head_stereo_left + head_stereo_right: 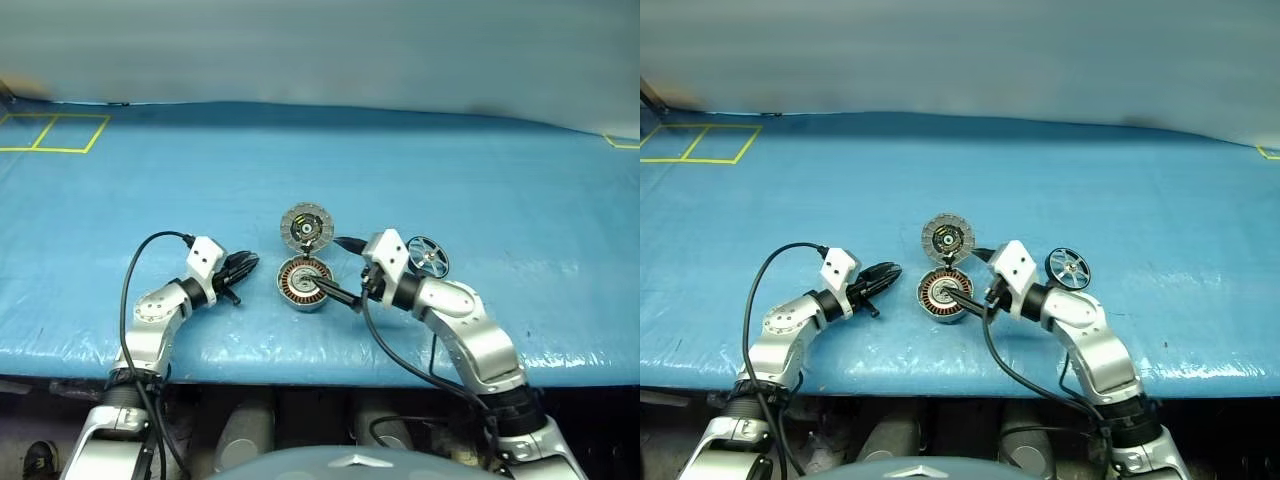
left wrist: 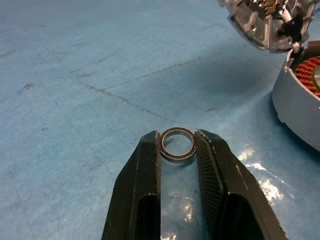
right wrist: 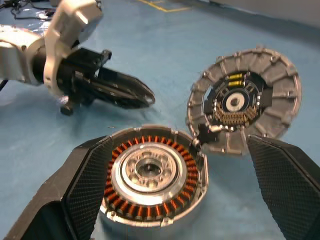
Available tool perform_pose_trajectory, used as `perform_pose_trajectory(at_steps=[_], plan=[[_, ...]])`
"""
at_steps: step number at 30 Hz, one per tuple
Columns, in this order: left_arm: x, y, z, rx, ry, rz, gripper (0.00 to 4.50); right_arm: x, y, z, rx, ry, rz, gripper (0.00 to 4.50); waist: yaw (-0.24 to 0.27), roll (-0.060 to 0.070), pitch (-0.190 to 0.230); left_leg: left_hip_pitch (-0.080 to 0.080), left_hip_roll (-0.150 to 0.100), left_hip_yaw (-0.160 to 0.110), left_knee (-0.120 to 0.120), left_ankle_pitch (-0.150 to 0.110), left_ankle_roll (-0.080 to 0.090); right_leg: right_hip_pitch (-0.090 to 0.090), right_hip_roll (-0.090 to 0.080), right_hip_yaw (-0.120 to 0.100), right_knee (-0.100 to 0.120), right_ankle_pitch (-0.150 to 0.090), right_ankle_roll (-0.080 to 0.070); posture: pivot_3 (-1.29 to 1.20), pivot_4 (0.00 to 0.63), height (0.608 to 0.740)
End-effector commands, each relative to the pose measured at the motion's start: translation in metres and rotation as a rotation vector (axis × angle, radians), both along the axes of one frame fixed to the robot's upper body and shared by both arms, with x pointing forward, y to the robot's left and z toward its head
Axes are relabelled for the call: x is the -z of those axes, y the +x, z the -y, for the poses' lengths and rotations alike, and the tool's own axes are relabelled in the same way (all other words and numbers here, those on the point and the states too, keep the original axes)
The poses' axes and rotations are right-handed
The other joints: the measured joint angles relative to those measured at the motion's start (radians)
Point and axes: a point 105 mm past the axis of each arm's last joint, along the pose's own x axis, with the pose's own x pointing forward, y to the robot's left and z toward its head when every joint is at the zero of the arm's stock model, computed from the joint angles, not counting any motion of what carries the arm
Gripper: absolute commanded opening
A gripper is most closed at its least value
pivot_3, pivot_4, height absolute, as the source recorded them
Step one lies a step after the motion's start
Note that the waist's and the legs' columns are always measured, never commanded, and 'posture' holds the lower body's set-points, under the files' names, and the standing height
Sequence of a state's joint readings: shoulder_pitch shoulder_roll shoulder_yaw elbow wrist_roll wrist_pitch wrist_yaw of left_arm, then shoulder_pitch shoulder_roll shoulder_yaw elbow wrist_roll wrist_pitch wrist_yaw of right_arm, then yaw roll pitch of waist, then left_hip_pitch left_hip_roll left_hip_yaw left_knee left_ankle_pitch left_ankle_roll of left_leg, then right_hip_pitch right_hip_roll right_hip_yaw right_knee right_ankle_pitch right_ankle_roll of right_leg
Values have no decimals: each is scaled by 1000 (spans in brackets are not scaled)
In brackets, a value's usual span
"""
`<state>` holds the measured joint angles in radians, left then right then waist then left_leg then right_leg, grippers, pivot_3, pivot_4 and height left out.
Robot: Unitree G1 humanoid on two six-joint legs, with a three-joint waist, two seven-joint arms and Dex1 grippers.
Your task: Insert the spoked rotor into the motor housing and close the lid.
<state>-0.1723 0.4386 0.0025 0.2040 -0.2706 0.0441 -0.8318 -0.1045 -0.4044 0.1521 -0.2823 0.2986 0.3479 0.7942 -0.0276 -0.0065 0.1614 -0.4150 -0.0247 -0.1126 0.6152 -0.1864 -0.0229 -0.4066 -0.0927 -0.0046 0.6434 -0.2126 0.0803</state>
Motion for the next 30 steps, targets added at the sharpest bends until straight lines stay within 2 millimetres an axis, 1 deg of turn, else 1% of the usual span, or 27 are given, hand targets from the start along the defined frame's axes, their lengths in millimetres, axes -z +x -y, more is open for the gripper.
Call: perform_pose_trajectory(at_steps=[1,4,9,15,19,21,24,27,30], plan=[[-29,-7,9,109,-6,64,651,-15,-5,6,-27,68,29,4500,-1,0,0,0,0,0,0,0,0,0,0,0,0,-2,-3,0,150,740],[-42,-9,14,154,-17,84,651,-5,-3,20,13,37,5,4500,0,0,0,1,0,1,0,0,0,1,0,0,1,-3,-5,0,150,740],[-46,-19,31,288,34,64,651,12,-5,35,59,-34,-51,4500,3,1,0,1,0,1,1,0,0,1,0,0,0,-3,-5,0,150,740],[-41,-18,48,354,69,53,651,18,-11,32,38,-36,-79,4500,4,0,0,1,0,1,1,0,0,1,0,0,0,-3,-5,0,150,740],[-31,-15,59,401,118,32,651,23,-13,29,28,-50,-95,4500,4,0,0,1,0,1,1,0,0,1,0,0,0,-3,-5,0,150,740],[-28,-12,62,408,133,33,651,24,-13,27,23,-52,-94,4500,4,0,0,1,0,1,1,0,0,1,0,0,0,-3,-5,0,150,740],[-23,-14,71,448,136,19,651,23,-13,26,20,-52,-88,4500,5,0,1,1,0,1,1,0,0,1,0,0,0,-3,-4,0,150,740],[-18,-16,76,483,159,10,651,23,-13,26,25,-54,-81,4500,5,0,1,1,0,1,1,0,0,1,0,0,0,-2,-4,0,150,740],[-18,-14,79,484,155,12,651,24,-12,27,30,-58,-80,4500,5,0,1,1,0,1,1,0,1,1,0,0,0,-3,-4,0,150,740]])
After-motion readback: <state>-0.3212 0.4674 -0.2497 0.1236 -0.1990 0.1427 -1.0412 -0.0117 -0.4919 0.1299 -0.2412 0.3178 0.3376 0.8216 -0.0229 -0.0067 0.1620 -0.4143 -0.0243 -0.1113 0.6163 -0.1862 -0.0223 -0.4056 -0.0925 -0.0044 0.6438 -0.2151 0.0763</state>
